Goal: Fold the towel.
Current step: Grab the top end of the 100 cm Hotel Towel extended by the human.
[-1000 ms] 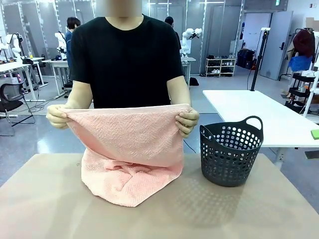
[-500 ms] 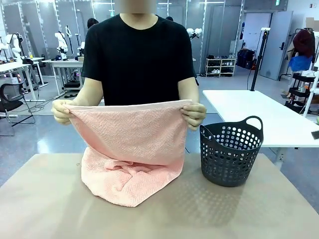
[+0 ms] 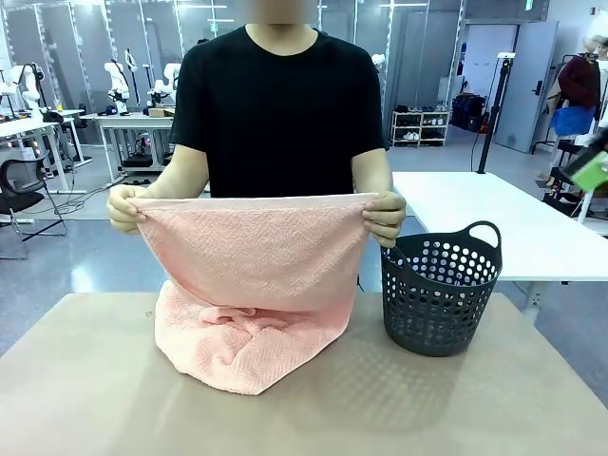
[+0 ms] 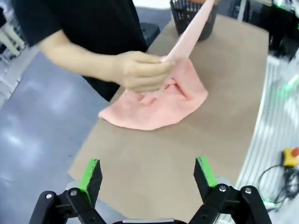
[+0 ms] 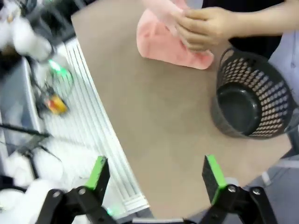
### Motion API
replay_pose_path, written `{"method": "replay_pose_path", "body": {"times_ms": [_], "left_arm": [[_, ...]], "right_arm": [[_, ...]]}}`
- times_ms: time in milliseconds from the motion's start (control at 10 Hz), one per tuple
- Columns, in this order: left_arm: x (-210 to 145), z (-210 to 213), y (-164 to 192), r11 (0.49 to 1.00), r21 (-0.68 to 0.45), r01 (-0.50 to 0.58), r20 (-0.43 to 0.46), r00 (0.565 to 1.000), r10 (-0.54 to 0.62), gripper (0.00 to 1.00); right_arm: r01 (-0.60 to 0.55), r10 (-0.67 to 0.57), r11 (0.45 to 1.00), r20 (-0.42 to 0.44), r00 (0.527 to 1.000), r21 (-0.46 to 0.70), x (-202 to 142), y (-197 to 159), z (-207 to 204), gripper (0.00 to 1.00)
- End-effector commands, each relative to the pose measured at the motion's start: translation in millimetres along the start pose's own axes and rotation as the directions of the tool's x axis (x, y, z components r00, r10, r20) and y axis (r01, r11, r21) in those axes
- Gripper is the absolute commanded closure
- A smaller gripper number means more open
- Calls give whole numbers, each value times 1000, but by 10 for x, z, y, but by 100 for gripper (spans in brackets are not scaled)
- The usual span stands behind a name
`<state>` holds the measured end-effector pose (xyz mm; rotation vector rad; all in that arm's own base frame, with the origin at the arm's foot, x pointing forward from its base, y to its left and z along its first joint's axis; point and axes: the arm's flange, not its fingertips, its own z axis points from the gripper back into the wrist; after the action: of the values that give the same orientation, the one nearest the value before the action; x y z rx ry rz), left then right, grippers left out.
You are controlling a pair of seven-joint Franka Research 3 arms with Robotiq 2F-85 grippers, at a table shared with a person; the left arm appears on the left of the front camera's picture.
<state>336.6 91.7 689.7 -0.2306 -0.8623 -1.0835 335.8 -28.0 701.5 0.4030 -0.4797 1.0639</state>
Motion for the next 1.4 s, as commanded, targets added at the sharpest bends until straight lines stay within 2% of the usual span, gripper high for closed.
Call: {"method": "replay_pose_path", "body": {"times_ms": [0,200,300,500,700,800,1200,1300], "left_arm": [[342,-155,-139,974,28,224,-106,970,-219,0],[797,-164,-345,925,-35,379,-129,916,-380,0],[968,-212,-474,904,-44,426,-166,889,-427,0],[1178,-332,-717,867,-103,488,-185,847,-499,0],[1215,-357,-742,884,-111,454,-167,868,-467,0],[1232,-369,-748,862,-110,494,-159,848,-506,0],[1231,-378,-747,863,-119,492,-140,852,-505,0],[1411,-381,-810,863,-111,492,-176,845,-504,0]], "right_arm": [[-200,185,972,-122,975,-123,434,59,-10,0],[-329,304,936,-184,935,-124,891,317,-40,0],[-371,342,920,-205,917,-123,1058,438,-98,0],[-430,401,896,-217,890,-109,1233,596,-218,0],[-414,389,904,-196,900,-108,1208,592,-240,0],[-430,406,898,-201,891,-95,1297,667,-229,0],[-430,406,898,-201,891,-95,1297,667,-229,0],[-433,410,897,-195,891,-91,1296,659,-243,0]]}}
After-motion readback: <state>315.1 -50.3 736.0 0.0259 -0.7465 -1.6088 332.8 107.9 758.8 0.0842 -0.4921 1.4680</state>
